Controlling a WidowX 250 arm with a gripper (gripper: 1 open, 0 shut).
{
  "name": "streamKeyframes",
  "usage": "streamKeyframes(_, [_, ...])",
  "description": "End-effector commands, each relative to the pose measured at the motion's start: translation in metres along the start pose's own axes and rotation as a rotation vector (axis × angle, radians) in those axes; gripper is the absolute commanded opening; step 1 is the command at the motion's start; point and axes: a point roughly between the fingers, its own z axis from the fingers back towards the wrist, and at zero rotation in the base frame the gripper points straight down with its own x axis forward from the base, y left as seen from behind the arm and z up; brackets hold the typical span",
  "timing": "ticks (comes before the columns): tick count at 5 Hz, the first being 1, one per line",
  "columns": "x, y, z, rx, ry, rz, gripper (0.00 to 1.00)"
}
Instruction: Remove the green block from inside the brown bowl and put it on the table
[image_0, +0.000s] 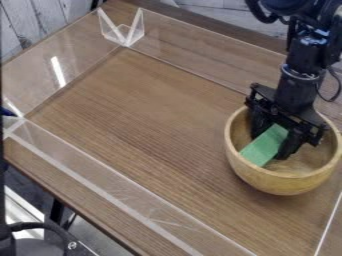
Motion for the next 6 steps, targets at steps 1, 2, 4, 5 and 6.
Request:
streamKeyframes(1, [0.0041, 0.0088, 0.0031, -0.002, -0.03, 0.025, 0.0])
streamKeyframes(2, [0.0042, 0.0086, 0.0042, -0.002, -0.033, 0.026, 0.0])
streamKeyframes(4, [0.0043, 0.0082, 0.0068, -0.003, -0.039, 0.028, 0.0])
streamKeyframes(5, [0.0043, 0.008, 0.008, -0.004, -0.042, 0.029, 0.0])
streamKeyframes(6, [0.0043, 0.0079, 0.0094, -0.004, -0.046, 0.029, 0.0])
